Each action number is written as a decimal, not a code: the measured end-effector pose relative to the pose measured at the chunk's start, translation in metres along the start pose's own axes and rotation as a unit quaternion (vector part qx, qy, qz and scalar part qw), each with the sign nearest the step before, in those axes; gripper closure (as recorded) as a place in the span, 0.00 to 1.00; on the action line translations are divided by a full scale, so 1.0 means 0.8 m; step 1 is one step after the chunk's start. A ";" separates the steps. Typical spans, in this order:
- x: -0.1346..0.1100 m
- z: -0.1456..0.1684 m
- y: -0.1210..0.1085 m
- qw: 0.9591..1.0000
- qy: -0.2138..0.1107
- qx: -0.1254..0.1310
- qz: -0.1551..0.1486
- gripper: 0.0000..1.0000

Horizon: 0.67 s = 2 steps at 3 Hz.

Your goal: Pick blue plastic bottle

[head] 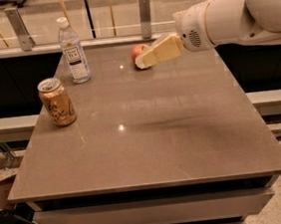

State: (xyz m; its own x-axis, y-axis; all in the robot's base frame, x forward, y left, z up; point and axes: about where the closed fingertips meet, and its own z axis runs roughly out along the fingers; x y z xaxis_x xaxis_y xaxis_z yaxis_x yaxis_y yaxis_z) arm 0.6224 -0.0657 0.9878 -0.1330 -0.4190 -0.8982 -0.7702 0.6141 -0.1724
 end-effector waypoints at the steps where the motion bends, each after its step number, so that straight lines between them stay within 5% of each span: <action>1: -0.003 0.023 0.005 0.999 -0.033 0.006 0.014 0.00; 2: -0.006 0.055 0.017 0.999 -0.050 0.005 0.018 0.00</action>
Offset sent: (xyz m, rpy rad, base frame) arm 0.0324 0.0673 -0.0318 0.1397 -0.0555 -0.0048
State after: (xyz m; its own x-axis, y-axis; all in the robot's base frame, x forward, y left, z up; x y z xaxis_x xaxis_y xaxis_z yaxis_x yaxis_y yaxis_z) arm 0.6401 -0.0258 0.9721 -0.0974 -0.3281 -0.9396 -0.7597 0.6344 -0.1428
